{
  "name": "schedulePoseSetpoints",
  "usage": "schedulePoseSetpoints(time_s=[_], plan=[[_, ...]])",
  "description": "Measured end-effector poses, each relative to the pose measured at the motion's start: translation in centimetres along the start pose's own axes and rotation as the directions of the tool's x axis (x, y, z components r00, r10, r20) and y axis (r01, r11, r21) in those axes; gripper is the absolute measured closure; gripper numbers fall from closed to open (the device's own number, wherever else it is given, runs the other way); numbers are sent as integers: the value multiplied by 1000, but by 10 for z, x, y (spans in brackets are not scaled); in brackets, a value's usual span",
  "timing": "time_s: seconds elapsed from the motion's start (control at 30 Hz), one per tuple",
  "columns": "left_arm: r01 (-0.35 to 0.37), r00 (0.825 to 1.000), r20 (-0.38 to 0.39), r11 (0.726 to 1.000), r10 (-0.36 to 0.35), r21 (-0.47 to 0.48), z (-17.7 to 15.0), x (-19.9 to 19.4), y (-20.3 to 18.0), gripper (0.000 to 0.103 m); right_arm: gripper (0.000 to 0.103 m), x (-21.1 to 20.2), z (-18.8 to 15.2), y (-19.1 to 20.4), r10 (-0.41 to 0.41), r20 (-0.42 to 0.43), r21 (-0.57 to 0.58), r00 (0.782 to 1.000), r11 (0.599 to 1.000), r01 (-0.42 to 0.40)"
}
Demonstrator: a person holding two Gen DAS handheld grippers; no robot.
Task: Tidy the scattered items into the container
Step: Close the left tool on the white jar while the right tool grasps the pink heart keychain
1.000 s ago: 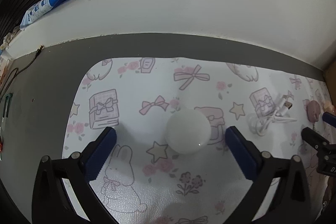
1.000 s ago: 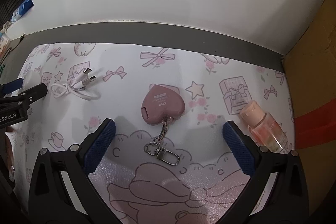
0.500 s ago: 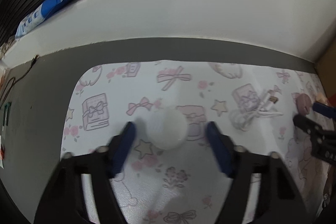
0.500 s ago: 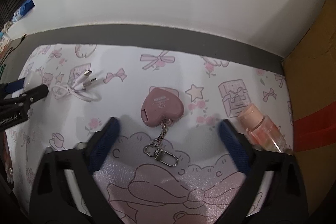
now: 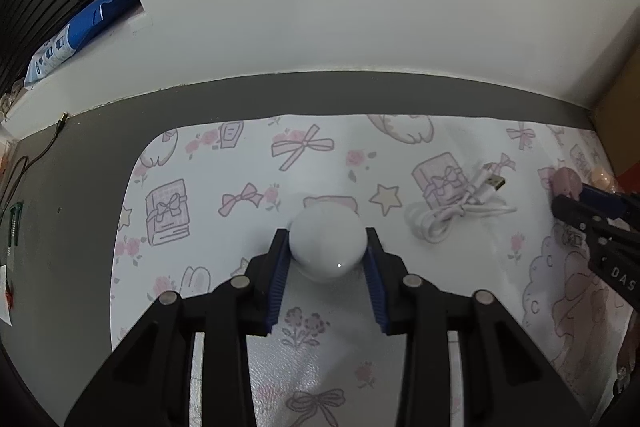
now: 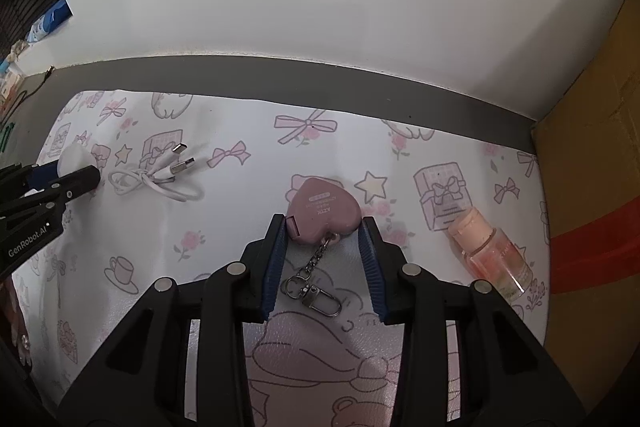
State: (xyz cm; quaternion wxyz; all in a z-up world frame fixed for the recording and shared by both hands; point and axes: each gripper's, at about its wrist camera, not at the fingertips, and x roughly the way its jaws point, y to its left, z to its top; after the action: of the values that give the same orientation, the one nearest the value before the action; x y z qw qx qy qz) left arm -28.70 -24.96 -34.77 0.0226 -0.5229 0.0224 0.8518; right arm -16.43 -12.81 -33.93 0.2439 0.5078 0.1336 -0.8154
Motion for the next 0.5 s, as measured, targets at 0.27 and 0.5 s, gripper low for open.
schedulePoseSetpoints(time_s=[0.27,0.5], plan=[[-17,999,35,1000,16,17,7,-27,11,68,65,-29,-5,-2,-25,24,0,999,1000,25],[-15,996,83,1000,13,26,14,-73,-15,68,65,-76,-4,-15,-23,57,22,998,1000,21]])
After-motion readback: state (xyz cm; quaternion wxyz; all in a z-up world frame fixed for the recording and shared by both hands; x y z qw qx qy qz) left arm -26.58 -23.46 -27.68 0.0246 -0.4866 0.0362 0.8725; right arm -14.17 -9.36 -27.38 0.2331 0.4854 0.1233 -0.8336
